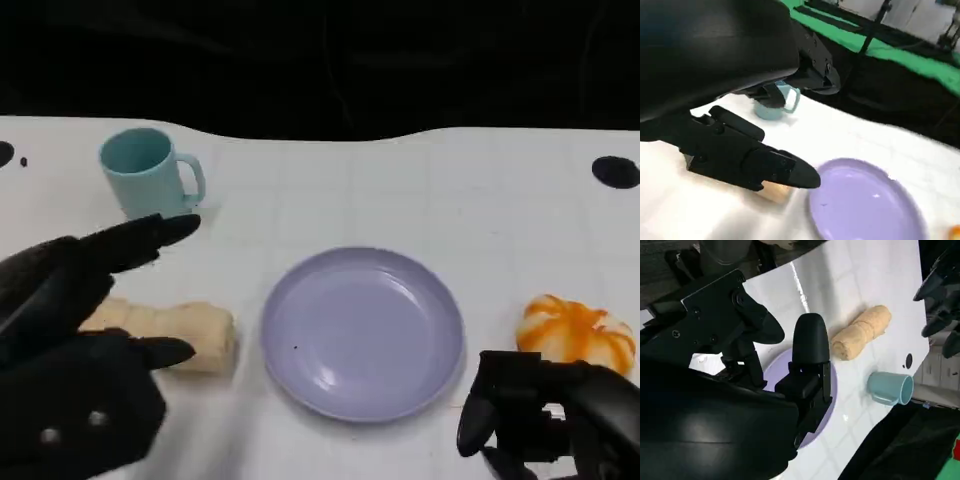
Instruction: Grasp the towel on the left side of the plate with the left hand and place it into the plate.
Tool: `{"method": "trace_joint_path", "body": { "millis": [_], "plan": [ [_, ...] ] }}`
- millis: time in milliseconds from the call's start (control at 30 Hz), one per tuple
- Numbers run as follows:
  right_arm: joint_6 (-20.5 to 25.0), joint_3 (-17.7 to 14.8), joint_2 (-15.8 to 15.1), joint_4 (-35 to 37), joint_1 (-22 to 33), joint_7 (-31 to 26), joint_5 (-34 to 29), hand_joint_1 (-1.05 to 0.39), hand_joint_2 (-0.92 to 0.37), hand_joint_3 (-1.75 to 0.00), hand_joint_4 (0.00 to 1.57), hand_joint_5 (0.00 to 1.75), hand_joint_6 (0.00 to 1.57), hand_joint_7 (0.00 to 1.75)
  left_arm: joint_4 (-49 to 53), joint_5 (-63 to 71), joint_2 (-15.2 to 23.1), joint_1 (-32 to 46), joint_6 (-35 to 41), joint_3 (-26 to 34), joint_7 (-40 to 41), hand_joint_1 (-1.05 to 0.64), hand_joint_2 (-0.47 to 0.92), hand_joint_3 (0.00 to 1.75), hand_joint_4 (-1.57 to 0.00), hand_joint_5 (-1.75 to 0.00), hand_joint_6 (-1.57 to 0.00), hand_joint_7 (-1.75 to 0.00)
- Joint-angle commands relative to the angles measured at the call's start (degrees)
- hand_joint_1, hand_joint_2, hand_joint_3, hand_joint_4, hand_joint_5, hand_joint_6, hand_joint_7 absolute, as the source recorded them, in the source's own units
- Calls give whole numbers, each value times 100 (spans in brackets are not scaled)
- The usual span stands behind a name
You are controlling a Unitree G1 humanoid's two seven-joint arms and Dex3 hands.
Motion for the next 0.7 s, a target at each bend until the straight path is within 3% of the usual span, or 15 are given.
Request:
{"method": "trace_joint_path", "body": {
  "millis": [33, 367, 700],
  "plan": [
    [-6, -8, -67, -75, 34, 0, 1, -4, -52, -115, 75, 174, 65, 149, 450, 1271, 341, -461, 46, -723, -445, -63, 92, 7, -23, -28, -26, 0],
    [191, -7, -70, -207, 13, -49, 18, -4, -53, -113, 74, 172, 65, 149, 2141, 2679, -27, -1362, -226, -1613, -942, -67, 90, 0, -26, -18, -24, -1],
    [156, -51, -38, -208, 67, -28, 61, -6, -51, -117, 75, 173, 65, 148, 4021, 2892, -600, -1784, -819, -1989, -500, -65, 89, 0, -42, -12, -32, -2]
  ]
}}
